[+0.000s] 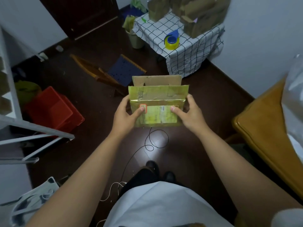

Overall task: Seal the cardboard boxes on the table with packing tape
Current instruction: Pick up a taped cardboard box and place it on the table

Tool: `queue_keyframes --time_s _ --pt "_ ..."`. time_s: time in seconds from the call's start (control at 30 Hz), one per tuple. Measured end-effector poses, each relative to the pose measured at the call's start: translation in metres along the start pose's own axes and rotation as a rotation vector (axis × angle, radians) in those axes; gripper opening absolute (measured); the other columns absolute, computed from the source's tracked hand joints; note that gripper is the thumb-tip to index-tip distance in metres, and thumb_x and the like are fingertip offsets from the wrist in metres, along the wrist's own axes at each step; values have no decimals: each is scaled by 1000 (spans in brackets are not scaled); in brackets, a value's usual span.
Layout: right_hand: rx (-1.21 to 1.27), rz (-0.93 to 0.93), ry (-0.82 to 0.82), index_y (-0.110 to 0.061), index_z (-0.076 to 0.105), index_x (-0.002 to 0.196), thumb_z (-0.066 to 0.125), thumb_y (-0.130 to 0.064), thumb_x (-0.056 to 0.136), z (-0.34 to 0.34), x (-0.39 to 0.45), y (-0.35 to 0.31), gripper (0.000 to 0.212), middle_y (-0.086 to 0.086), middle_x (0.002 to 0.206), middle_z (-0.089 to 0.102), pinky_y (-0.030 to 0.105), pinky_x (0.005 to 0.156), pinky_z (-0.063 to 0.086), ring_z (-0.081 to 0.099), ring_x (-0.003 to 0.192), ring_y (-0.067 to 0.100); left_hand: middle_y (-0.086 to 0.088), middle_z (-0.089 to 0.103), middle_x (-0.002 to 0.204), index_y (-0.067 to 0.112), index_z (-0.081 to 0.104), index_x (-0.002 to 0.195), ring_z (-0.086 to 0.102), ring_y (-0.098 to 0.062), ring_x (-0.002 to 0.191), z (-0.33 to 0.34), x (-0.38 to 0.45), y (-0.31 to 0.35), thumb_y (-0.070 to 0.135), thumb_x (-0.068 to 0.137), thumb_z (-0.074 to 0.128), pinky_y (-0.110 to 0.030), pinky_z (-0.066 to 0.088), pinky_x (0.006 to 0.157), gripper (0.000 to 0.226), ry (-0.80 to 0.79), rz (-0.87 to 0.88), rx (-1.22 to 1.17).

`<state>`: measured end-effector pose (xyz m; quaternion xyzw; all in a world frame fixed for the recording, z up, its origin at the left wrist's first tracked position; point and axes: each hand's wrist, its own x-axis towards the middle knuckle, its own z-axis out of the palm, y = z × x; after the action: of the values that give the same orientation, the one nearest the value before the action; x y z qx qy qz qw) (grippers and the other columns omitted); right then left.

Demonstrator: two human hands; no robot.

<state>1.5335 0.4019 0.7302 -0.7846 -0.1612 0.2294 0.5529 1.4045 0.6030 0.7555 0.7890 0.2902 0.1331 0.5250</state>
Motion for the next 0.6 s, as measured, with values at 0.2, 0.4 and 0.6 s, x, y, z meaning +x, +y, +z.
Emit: queue_keyframes --time_s 0.2,0.4,0.6 --pt "-7 42 -14 -31 47 135 76 -34 87 -6 62 -11 56 -10 122 66 40 95 55 66 106 7 23 59 121 27 53 134 50 16 109 4 65 -2 23 86 75 -16 42 93 53 -20 -5 8" --pt "-7 120 -8 -35 43 136 77 -35 85 10 149 -15 61 -7 121 68 46 91 58 68 104 10 23 60 120 32 54 130 52 13 110 4 155 -18 25 84 76 -27 46 98 51 -36 -54 -32" --pt "33 138 3 -32 37 143 78 -33 84 38 245 -43 71 -10 139 56 45 93 57 67 106 11 27 57 111 28 53 127 50 24 96 -15 254 -20 19 86 75 -2 41 79 48 -15 -80 -68"
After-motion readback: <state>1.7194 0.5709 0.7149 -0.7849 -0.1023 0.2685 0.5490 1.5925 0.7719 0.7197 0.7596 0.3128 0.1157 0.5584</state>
